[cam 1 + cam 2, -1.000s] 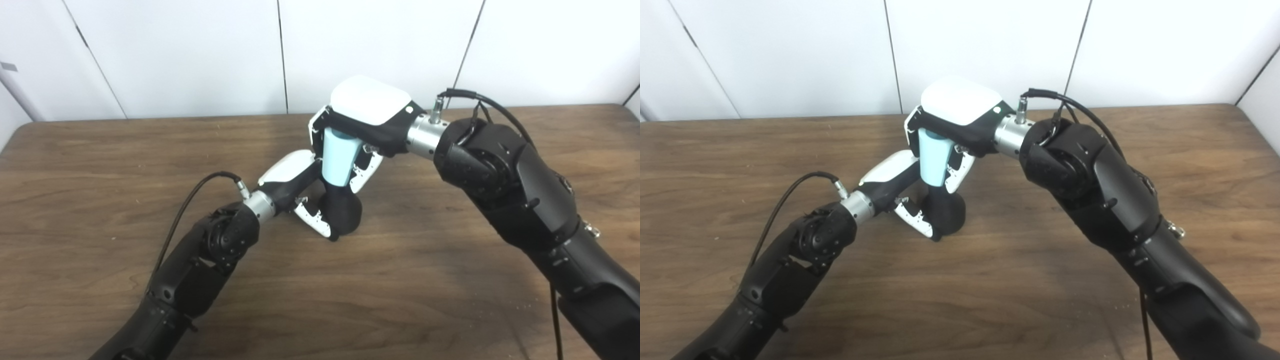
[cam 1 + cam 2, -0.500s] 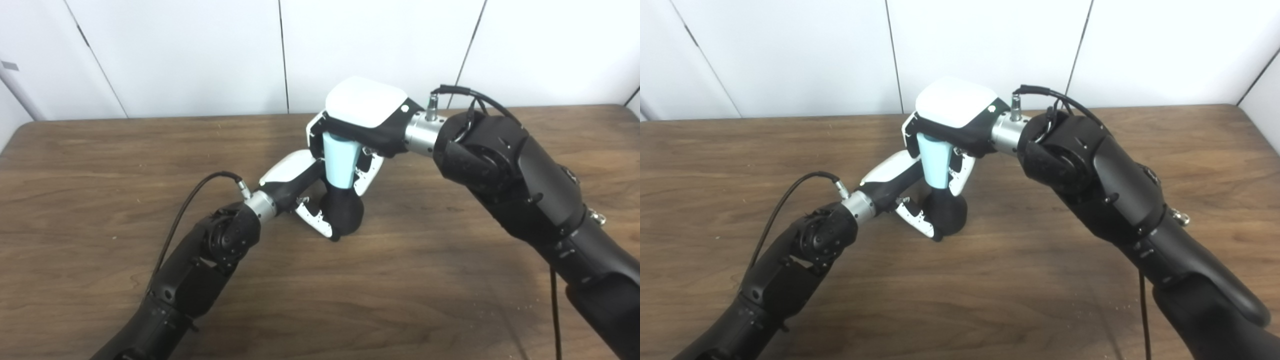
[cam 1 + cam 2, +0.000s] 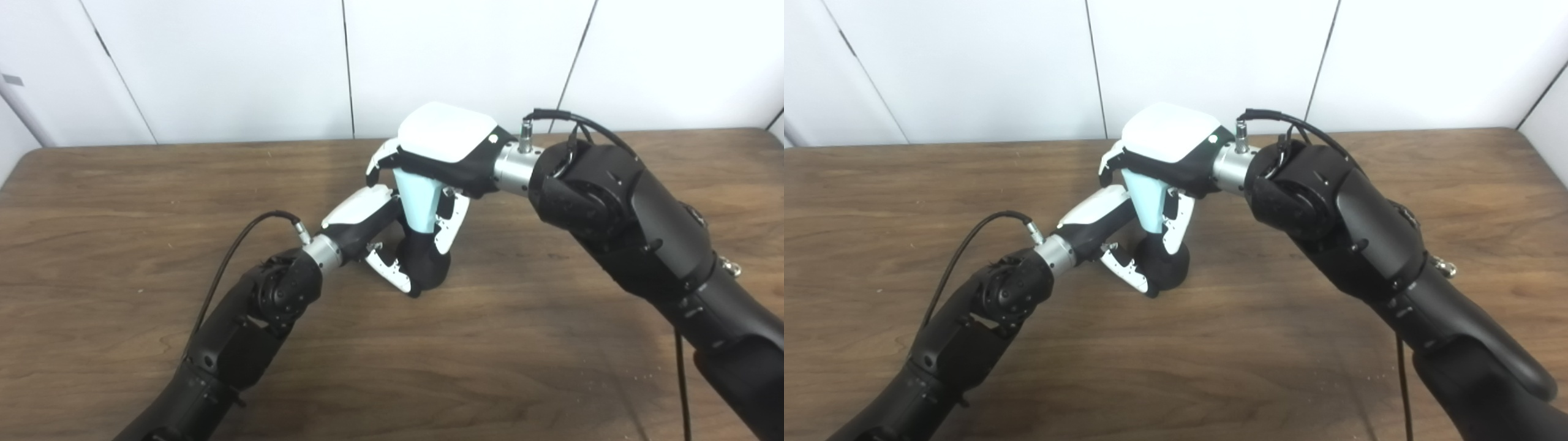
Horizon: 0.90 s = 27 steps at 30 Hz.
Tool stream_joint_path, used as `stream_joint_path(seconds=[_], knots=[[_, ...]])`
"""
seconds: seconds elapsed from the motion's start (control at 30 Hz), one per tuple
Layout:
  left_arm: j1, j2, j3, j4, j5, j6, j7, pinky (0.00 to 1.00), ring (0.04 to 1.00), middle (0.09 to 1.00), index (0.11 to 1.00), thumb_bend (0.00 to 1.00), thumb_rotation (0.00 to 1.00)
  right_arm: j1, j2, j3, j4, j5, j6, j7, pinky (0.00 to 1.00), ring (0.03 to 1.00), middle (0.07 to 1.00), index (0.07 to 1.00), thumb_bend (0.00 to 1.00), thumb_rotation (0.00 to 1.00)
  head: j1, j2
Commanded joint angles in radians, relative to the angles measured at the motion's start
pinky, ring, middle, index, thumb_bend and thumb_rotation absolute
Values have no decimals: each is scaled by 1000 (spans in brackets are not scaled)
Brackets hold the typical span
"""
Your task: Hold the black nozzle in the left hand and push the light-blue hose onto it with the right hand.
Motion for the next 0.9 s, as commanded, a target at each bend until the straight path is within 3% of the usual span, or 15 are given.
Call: stream_joint_path(seconds=[0.0, 0.2, 0.63, 0.87], knots=[[14, 6, -15, 23, 4, 15, -48, 1000, 618, 488, 484, 526, 0, 17, -29, 10, 4, 0, 9, 82, 568, 774, 842, 747, 959, 240, -1, 1], [12, 9, -14, 26, 1, 15, -53, 1000, 618, 489, 484, 526, 0, -5, -35, -14, -26, -2, 16, 95, 789, 873, 930, 819, 985, 277, -1, 1], [12, 18, -10, 26, -5, 18, -56, 1000, 619, 488, 484, 526, 0, 44, -33, -158, -99, 26, -13, 5, 815, 895, 952, 875, 1000, 307, -2, 0], [8, 17, -8, 25, -4, 29, -60, 1000, 619, 489, 484, 526, 0, 76, -22, -194, -111, 27, -58, -53, 826, 913, 977, 929, 1000, 322, -6, 1]])
